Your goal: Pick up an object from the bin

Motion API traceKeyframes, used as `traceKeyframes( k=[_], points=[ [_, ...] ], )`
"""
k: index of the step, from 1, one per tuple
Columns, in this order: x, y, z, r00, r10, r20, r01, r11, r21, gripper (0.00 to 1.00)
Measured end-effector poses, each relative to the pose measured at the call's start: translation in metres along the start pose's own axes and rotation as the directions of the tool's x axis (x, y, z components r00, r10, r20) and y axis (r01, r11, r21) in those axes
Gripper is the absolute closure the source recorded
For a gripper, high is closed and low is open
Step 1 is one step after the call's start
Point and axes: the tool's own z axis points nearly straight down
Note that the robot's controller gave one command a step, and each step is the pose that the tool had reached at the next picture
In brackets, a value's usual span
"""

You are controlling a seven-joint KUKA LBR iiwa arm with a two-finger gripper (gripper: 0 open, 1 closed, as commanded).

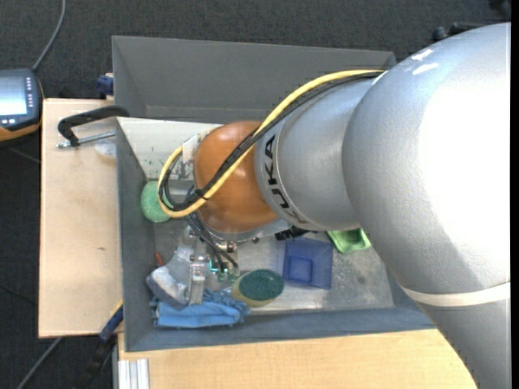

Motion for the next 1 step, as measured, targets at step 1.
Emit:
traceKeyframes(
  k=[1],
  points=[
    [0.0, 0.0, 0.0, 1.0, 0.0, 0.0, 0.0, 1.0, 0.0, 0.0]
  ],
)
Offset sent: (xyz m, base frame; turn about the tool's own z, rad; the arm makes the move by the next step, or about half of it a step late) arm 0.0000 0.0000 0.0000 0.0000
